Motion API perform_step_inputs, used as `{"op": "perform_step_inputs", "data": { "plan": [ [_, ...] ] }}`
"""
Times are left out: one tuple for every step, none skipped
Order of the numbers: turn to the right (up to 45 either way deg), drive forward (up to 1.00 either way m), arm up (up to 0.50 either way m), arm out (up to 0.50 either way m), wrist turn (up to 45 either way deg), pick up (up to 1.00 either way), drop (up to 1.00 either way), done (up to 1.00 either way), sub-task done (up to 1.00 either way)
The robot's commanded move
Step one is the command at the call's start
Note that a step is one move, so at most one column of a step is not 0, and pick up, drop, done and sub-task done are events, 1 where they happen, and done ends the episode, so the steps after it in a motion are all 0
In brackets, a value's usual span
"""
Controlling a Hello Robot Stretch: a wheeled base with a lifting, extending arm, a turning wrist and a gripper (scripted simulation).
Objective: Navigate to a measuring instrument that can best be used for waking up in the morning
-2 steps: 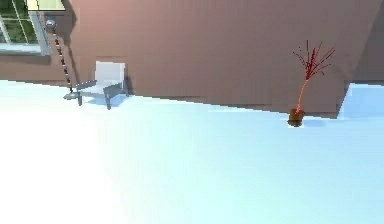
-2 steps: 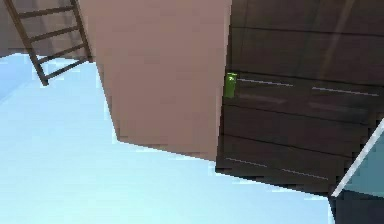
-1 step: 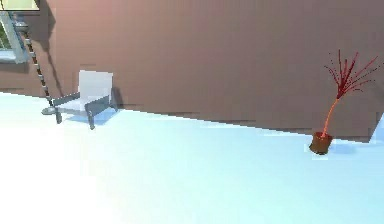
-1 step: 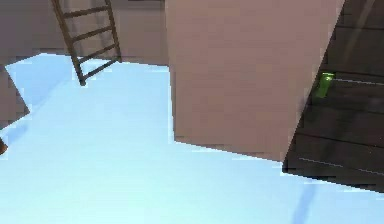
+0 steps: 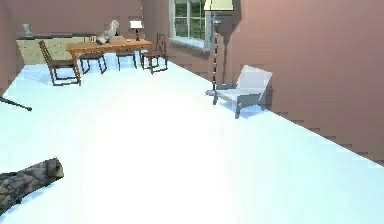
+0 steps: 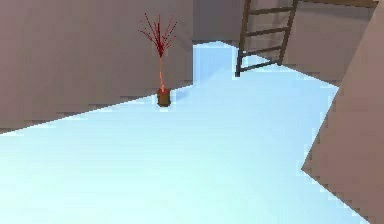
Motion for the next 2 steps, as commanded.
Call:
{"op": "perform_step_inputs", "data": {
  "plan": [
    [-18.0,0.0,0.0,0.0,0.0,0.0,0.0,0.0,0.0],
    [0.0,1.0,0.0,0.0,0.0,0.0,0.0,0.0,0.0]
  ]
}}
